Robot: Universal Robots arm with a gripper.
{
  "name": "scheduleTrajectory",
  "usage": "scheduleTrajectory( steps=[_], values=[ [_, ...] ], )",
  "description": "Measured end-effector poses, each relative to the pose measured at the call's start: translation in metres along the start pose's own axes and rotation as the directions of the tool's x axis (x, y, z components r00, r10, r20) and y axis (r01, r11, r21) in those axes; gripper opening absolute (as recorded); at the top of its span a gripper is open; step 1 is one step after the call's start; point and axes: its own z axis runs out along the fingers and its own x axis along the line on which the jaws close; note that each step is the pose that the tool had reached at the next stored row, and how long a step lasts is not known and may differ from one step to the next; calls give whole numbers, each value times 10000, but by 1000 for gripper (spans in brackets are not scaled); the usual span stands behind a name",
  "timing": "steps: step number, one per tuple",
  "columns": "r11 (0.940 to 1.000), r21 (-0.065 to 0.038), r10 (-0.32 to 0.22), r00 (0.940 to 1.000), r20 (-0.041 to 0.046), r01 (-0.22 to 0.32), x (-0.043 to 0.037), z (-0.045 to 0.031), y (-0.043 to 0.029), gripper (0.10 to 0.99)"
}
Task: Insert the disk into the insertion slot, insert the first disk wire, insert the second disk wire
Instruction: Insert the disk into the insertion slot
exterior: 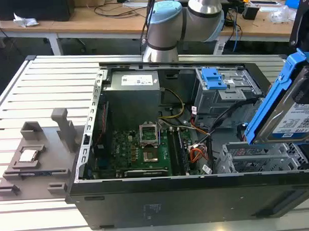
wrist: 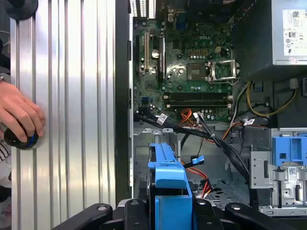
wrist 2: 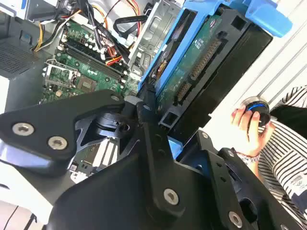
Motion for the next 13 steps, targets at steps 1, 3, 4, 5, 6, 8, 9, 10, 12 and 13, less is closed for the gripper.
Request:
scheduleTrajectory(
  steps=[1,3,4,5,6,8,9,10,12,13],
  values=[
    [10000,0,-1,10000,0,1,0,26,10,365],
    [10000,0,0,10000,-1,0,-1,102,10,365],
    [10000,0,0,10000,-2,0,0,112,9,365],
    [10000,0,0,10000,-1,0,0,125,9,365],
    [10000,0,0,10000,-2,0,0,137,8,365],
    [10000,0,0,10000,-1,0,0,156,7,365],
    [10000,0,0,10000,0,0,-1,180,6,365],
    [10000,0,0,10000,-1,0,-1,195,6,365],
    [10000,0,0,10000,0,0,-1,226,5,365],
    [10000,0,0,10000,0,0,-1,233,4,365]
  ],
)
